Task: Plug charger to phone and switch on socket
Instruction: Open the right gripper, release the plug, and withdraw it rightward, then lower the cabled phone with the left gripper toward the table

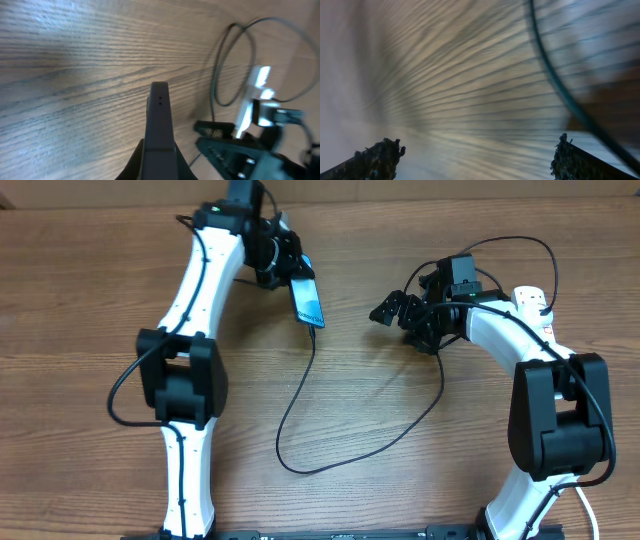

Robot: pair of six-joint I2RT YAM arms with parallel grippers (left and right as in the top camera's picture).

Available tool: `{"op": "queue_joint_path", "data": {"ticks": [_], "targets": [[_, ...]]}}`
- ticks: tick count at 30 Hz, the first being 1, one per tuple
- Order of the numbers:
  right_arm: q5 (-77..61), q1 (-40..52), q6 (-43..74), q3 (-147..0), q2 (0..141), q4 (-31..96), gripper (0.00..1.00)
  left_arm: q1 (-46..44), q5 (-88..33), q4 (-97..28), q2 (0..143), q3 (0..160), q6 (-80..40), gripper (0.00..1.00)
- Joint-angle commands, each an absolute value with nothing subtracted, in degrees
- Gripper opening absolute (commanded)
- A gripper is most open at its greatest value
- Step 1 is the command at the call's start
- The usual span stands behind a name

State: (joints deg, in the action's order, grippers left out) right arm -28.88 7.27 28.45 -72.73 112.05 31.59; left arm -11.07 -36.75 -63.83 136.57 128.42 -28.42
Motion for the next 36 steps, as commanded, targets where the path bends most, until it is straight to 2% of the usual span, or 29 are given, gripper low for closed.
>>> {"op": "queue_joint_path", "data": {"ticks": [1, 10, 18, 36], "targets": [[-22.92, 7.38, 27.57, -73.03, 111.90, 31.73, 1.00, -12.95, -34.00, -63.86, 141.56, 129.45, -26.87, 0.04], [-22.02, 7.38, 27.55, -73.03, 111.90, 31.83, 1.00, -14.72, -37.12, -61.89, 149.40, 129.45, -28.34, 0.04], [-21.89, 7.38, 27.55, -72.93, 111.90, 31.70, 1.00, -14.76, -36.82, -59.99, 149.69, 129.45, -27.83, 0.04], [-21.02, 7.38, 27.53, -72.93, 111.94, 31.38, 1.00, -15.16, -28.45, -51.68, 149.69, 129.45, -25.30, 0.04]]}}
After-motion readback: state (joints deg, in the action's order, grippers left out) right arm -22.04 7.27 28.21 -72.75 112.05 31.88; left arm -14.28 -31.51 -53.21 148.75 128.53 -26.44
